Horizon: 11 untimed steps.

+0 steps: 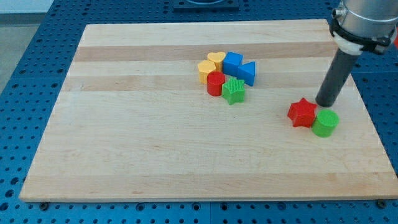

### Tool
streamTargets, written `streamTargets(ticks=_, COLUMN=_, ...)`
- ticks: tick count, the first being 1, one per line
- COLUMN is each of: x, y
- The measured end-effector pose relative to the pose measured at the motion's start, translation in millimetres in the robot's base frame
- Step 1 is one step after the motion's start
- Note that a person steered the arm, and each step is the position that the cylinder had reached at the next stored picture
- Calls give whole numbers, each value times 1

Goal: Move the green circle towards the green star

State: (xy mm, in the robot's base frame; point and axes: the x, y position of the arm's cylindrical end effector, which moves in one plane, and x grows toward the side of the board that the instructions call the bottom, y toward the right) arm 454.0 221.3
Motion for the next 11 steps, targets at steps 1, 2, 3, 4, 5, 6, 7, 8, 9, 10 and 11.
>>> streamTargets(ticks=1, x=25, y=0)
streamTargets(ticks=2, x=46, y=0)
streamTargets(ticks=3, x=67, y=0)
streamTargets(ticks=4, x=86, y=1)
streamTargets(ticks=5, x=105, y=1)
streamTargets(ticks=6, x=115, y=1)
streamTargets(ticks=7, x=115, y=1)
streamTargets(ticks=8, x=115, y=-1)
streamTargets(ticks=9, x=117, y=-1)
streamTargets(ticks=10, x=124, y=-2)
streamTargets(ticks=11, x=124, y=-13)
